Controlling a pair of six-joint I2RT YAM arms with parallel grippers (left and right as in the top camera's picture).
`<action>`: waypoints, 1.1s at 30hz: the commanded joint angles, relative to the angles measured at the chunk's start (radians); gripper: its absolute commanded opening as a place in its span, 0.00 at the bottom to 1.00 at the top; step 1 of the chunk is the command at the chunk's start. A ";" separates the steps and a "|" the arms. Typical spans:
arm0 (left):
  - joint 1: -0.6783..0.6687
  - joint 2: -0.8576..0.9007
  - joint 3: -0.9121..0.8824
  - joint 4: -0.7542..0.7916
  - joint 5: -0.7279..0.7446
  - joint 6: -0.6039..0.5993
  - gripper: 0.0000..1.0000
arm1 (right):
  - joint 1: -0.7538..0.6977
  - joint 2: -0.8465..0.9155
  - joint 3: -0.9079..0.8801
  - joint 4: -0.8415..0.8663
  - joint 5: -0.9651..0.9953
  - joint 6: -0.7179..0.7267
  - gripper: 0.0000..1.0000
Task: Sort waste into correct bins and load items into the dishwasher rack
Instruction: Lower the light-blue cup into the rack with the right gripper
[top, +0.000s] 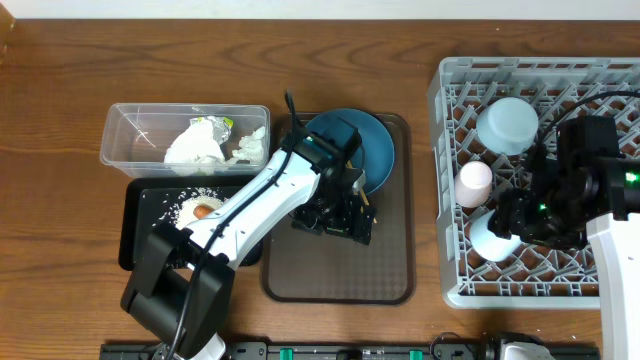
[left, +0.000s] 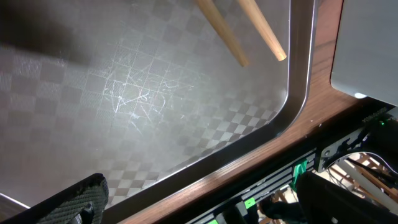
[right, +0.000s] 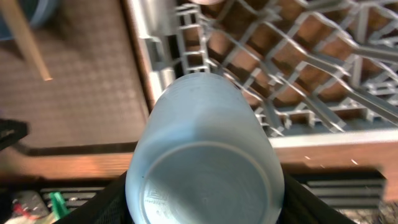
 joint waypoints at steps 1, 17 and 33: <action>0.000 -0.016 0.005 -0.003 -0.013 0.006 0.99 | -0.005 -0.012 0.021 -0.002 0.113 0.078 0.01; 0.001 -0.016 0.005 -0.003 -0.013 0.006 0.98 | 0.089 -0.012 -0.053 0.061 0.121 0.182 0.02; 0.000 -0.016 0.005 -0.003 -0.013 0.006 0.98 | 0.117 -0.011 -0.225 0.233 0.123 0.194 0.09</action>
